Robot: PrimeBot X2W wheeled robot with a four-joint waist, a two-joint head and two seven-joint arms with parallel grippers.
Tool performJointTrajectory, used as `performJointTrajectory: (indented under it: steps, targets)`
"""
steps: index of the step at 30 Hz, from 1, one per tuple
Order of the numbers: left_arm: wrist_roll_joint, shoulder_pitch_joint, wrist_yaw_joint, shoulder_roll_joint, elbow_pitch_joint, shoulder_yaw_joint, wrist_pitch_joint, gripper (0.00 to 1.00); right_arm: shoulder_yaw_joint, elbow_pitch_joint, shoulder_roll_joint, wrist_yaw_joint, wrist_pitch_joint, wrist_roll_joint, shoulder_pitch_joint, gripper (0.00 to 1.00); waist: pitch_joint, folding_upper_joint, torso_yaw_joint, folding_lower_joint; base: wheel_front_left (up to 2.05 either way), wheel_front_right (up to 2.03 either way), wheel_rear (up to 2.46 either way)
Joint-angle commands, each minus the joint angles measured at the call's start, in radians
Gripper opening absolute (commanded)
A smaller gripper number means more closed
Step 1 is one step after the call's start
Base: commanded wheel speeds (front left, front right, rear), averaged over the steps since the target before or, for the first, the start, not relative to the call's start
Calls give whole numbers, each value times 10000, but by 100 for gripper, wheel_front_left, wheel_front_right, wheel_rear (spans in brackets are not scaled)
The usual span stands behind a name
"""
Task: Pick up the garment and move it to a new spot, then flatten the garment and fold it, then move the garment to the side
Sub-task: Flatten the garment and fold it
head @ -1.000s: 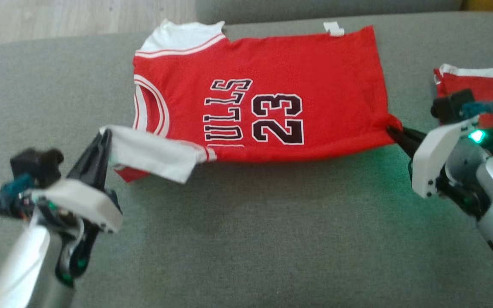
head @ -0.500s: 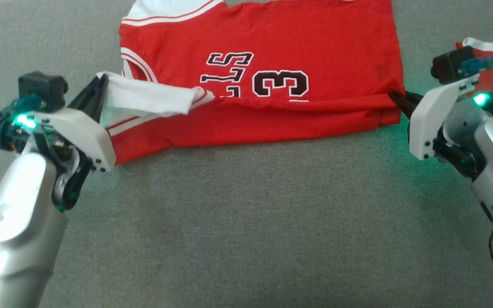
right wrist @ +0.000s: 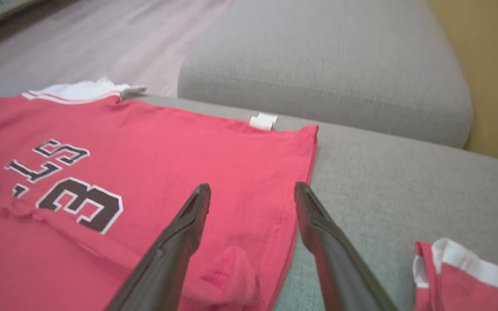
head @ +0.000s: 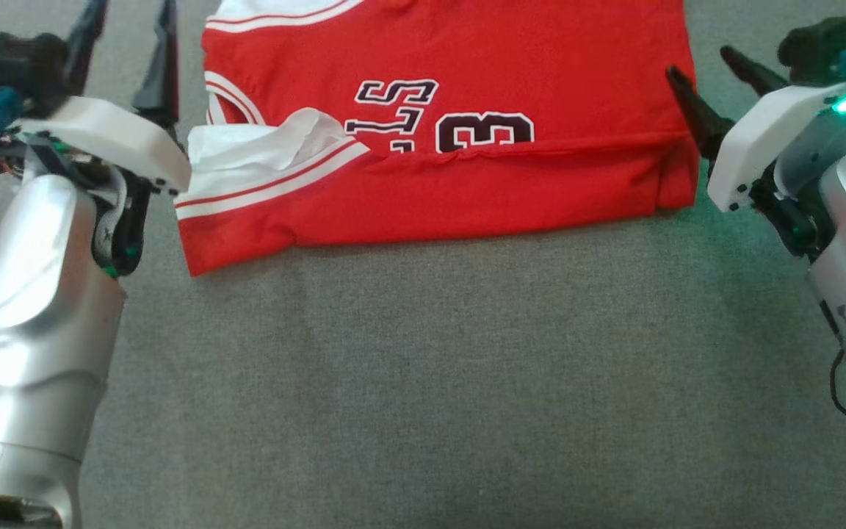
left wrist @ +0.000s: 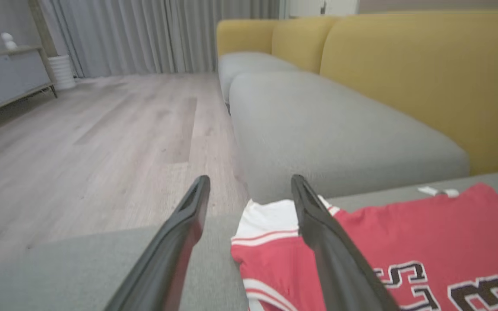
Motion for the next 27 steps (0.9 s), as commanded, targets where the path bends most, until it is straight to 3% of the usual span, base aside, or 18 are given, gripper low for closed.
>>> performJointTrajectory:
  steps: [1,11,21,27]
  targets:
    - [-91,-364,68,325,-174,484,-384,100,-86,-162,63,-7,-418,-98,-86,100,-129,0,19,-1,0,0,0]
    - [-652,843,129,-205,-789,1123,-2492,100,-1387,36,776,-7,-3857,-942,894,100,-1323,0,110,-1,0,0,0]
    - [-419,3589,673,-688,-2565,1349,-2755,100,-3382,-1130,2111,-7,-4421,-2491,3219,100,-2297,0,85,-1,0,0,0]
    - [-207,5148,680,-1246,-2888,1644,-2765,100,-4421,-2051,3028,-7,-4443,-3552,4815,100,-2629,0,56,-1,0,0,0]
